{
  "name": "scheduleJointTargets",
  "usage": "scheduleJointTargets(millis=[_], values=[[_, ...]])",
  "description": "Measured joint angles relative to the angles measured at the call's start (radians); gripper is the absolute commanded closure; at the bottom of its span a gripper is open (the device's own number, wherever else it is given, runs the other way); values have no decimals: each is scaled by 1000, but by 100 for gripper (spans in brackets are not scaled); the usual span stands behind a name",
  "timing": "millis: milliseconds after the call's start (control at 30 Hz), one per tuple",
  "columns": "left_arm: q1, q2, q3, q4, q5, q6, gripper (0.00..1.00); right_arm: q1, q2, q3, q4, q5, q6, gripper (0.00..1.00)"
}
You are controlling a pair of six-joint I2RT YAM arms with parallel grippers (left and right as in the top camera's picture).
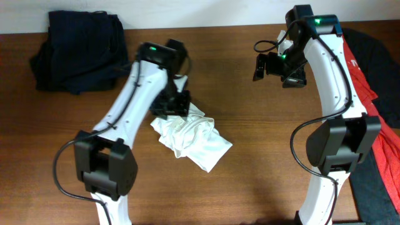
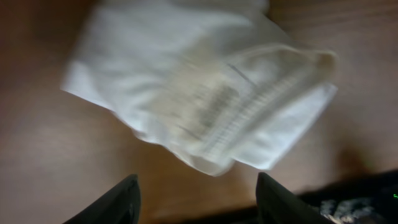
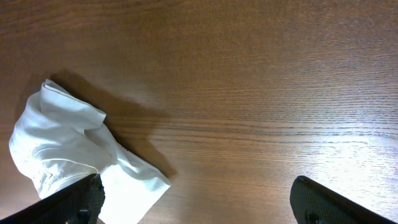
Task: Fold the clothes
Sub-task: 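Fold the left end rightward over the bundle with the left gripper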
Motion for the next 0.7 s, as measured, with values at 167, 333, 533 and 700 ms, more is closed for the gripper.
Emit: scheduleJointTargets(millis=[167,333,533,700], values=[[-16,0,-21,50,-3,133,33,0,0,0,0,0,-1,1],[-109,0,-28,103,-40,183,29,0,0,0,1,0,0,1],[-134,0,-122,156,-95,198,29,0,0,0,0,0,0,1],[-134,0,-201,186,-98,198,30,0,0,0,1,0,0,1]])
